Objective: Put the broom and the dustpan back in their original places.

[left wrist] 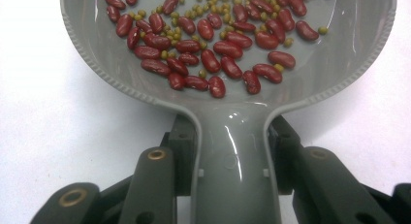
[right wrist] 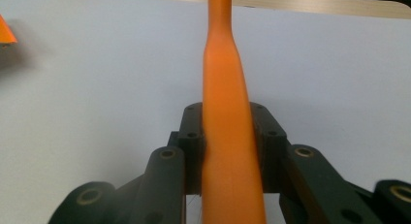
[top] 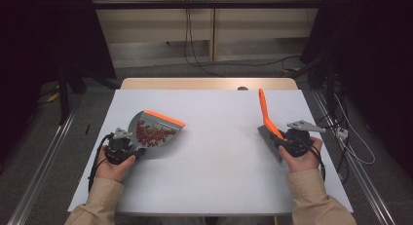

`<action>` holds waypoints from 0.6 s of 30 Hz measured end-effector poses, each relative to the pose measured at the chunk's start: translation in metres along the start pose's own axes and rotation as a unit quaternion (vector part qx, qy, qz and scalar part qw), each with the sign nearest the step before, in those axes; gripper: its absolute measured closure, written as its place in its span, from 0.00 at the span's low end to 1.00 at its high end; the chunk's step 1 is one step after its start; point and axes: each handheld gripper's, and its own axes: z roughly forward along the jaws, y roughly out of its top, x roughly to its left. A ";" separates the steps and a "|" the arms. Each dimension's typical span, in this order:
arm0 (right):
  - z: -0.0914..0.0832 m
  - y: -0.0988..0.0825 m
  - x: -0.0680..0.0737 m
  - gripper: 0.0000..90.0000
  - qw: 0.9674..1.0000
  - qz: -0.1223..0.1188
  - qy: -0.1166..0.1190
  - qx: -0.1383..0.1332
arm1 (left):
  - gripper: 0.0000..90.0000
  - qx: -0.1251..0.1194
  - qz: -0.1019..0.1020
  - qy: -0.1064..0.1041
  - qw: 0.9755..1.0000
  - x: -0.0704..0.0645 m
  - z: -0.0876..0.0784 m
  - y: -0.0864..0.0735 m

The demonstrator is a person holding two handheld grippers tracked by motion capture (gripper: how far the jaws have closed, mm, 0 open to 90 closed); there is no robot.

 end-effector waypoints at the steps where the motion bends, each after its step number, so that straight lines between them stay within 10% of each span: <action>1: 0.000 0.000 -0.001 0.79 1.000 0.000 0.000 0.000 | 0.71 0.004 -0.001 -0.002 1.000 0.001 0.000 0.000; 18: -0.001 -0.003 -0.008 0.79 1.000 0.001 -0.007 0.003 | 0.71 0.017 -0.032 0.031 0.999 0.005 0.009 0.001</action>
